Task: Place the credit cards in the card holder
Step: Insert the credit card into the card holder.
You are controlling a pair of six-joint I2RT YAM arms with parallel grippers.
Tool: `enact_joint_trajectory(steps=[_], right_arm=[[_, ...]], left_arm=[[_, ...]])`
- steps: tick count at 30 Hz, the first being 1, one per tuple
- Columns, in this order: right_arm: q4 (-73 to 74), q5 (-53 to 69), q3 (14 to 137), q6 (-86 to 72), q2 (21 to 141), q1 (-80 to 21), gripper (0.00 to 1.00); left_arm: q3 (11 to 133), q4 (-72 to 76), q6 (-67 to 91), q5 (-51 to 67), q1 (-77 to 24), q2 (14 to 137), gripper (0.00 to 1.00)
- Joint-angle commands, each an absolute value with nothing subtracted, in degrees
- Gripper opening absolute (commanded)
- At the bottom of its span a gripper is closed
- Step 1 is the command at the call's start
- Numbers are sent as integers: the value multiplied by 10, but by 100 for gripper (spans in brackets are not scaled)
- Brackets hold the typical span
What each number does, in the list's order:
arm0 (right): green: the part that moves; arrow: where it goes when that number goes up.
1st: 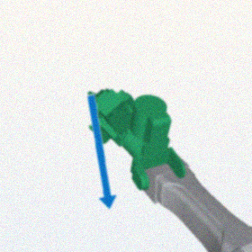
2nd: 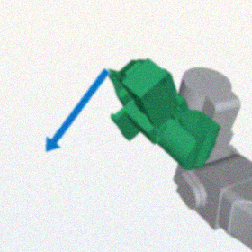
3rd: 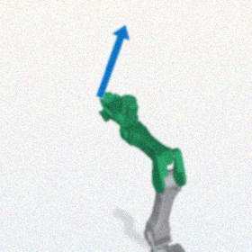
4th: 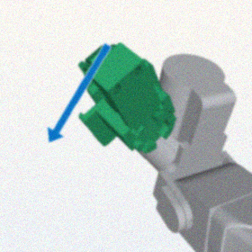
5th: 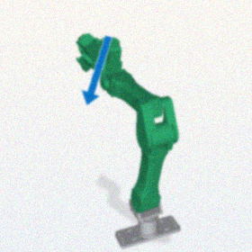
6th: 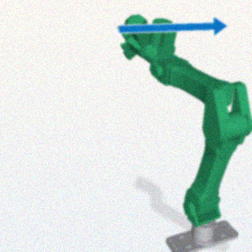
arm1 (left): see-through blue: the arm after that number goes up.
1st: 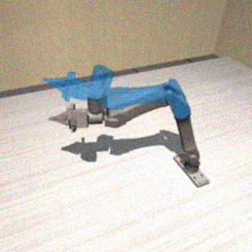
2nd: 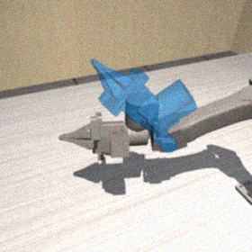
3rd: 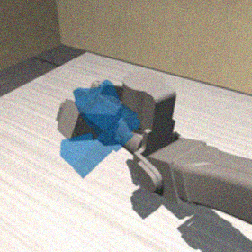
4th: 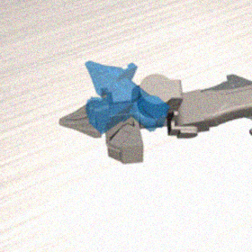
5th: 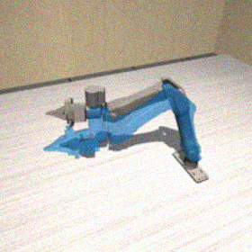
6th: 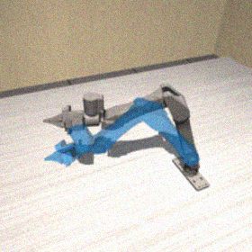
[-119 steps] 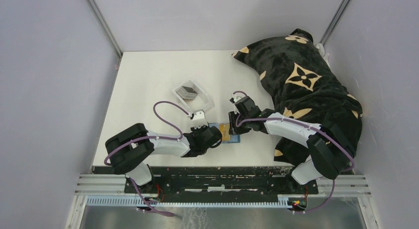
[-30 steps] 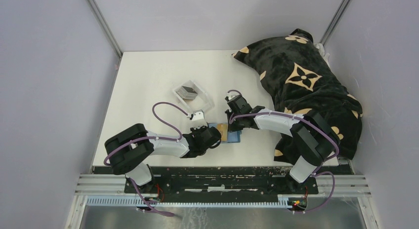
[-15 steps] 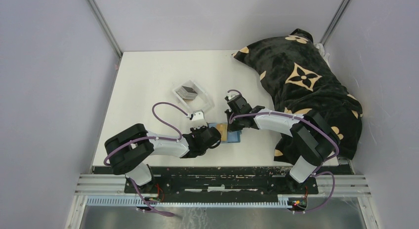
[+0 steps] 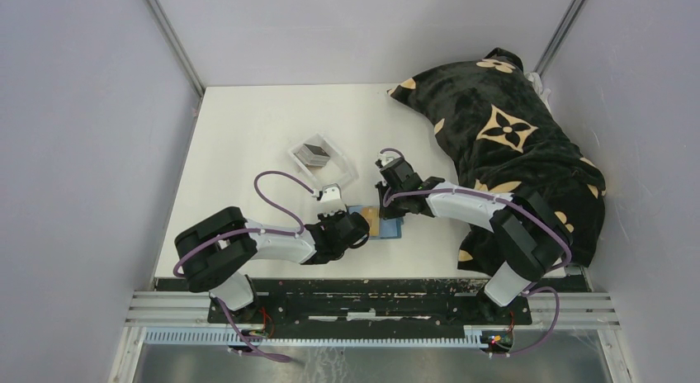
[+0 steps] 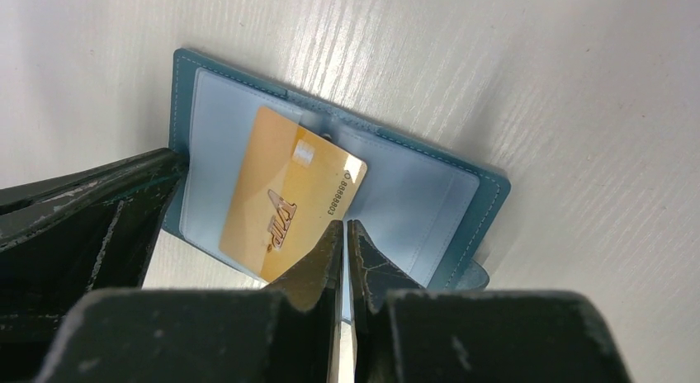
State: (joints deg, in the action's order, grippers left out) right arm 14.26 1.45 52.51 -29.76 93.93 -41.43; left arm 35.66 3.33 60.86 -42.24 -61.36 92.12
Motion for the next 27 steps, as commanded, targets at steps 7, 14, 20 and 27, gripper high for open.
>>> enact_joint_trajectory(steps=[7, 14, 20, 27], right_arm=[[136, 0, 521, -300, 917, -420, 10], [138, -4, 516, -298, 918, -420, 10], [134, 0, 517, -300, 926, -420, 10], [128, 14, 527, -304, 943, -420, 10]], left_arm=[[314, -81, 609, -394, -602, 968, 3], [313, -80, 609, -393, -603, 971, 3], [313, -80, 608, -394, -602, 968, 3], [315, -79, 607, -393, -603, 971, 3]])
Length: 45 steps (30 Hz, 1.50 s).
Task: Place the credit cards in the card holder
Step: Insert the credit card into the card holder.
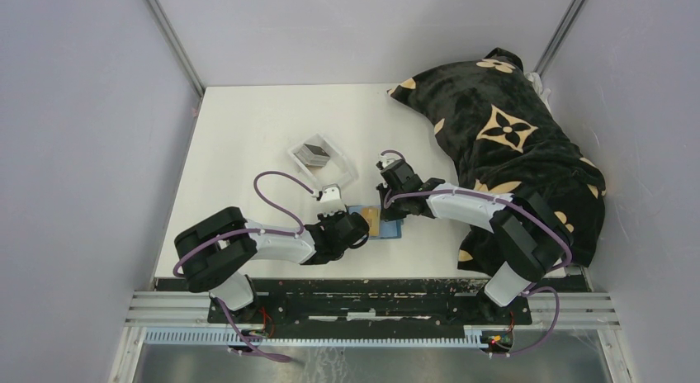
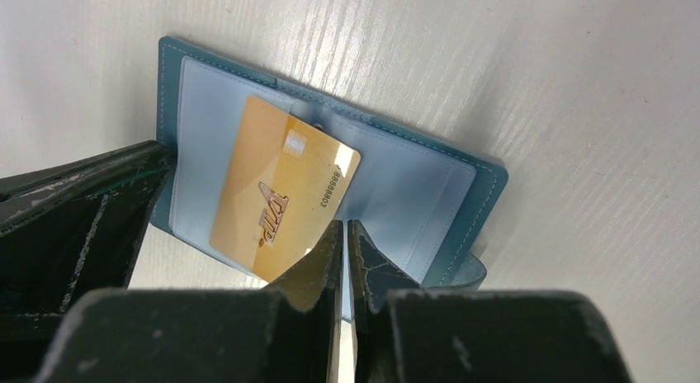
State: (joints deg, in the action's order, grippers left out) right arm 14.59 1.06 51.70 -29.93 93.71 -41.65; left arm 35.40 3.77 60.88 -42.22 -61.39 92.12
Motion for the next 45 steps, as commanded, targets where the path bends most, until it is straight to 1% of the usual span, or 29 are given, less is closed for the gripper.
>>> enact_joint_trajectory(steps=[1, 45], right_arm=[[126, 15, 527, -305, 946, -420, 10], [119, 13, 564, -319, 978, -458, 10]], left_arm=[[315, -79, 607, -392, -603, 970, 3], [303, -63, 608, -388, -605, 971, 3]])
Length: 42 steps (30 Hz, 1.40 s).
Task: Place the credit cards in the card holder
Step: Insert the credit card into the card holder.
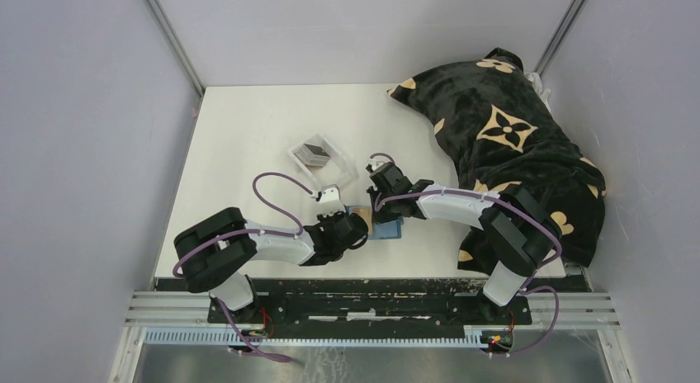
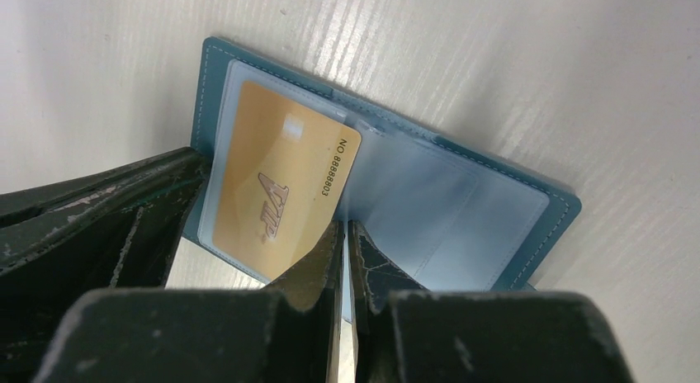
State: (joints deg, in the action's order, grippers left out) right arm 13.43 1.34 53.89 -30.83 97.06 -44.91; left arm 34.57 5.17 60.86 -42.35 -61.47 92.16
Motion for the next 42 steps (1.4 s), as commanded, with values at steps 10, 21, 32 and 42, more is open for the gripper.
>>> enact_joint_trajectory(steps=[10, 21, 32, 42], right_arm=[[120, 10, 573, -321, 987, -467, 11], [140, -27, 576, -302, 962, -470, 25], [135, -73, 560, -261, 900, -471, 45], [156, -148, 568, -184, 830, -498, 49]], left_arm=[[303, -60, 608, -387, -605, 970, 3], [301, -93, 611, -408, -606, 924, 7], [329, -137, 581, -444, -606, 844, 19], [327, -125, 554, -472, -606, 741, 30]])
